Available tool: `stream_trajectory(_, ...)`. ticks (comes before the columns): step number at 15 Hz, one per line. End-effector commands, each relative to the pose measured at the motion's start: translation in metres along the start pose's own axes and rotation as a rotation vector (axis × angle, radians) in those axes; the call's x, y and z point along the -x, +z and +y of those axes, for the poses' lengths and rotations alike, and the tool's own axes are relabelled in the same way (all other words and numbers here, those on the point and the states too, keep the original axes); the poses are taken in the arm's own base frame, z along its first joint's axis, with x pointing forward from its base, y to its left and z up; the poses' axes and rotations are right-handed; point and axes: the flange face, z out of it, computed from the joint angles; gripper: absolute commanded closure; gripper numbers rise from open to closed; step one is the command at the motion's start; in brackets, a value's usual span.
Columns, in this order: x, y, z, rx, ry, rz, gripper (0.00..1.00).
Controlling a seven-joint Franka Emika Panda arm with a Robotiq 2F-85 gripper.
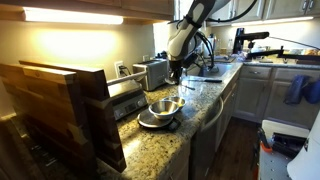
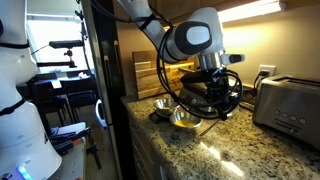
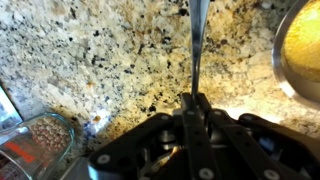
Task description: Use the spoon on the counter to scoop some of the contents in the bowl on the left into the bowl on the right
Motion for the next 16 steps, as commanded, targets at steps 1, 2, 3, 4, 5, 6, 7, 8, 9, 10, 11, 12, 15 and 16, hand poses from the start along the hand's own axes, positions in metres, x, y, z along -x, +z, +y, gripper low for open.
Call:
stream_trajectory(1,-0.001,0.018,0.017,-0.026,0.040,0.019,0.96)
stream_trajectory(2,0.000,0.024,0.020,-0.031,0.049,0.014,0.96)
stream_trajectory(3,0.000,0.030,0.022,-0.038,0.056,0.006,0.96)
stream_trajectory(4,0.000,0.037,0.024,-0.049,0.062,-0.001,0.96)
stream_trajectory(5,0.000,0.043,0.026,-0.058,0.067,-0.007,0.96)
stream_trajectory(6,0.000,0.050,0.027,-0.070,0.067,-0.008,0.96)
stream_trajectory(7,-0.001,0.055,0.028,-0.074,0.068,-0.008,0.96)
stream_trajectory(8,-0.001,0.062,0.029,-0.080,0.069,-0.011,0.96)
stream_trajectory(9,-0.001,0.067,0.031,-0.083,0.069,-0.015,0.96)
stream_trajectory(10,-0.001,0.074,0.031,-0.091,0.071,-0.024,0.96)
stream_trajectory(11,0.000,0.078,0.031,-0.097,0.071,-0.031,0.96)
stream_trajectory(12,0.000,0.082,0.030,-0.103,0.070,-0.038,0.96)
stream_trajectory(15,0.001,0.082,0.021,-0.118,0.051,-0.070,0.96)
stream_trajectory(16,0.001,0.081,0.018,-0.128,0.036,-0.065,0.96)
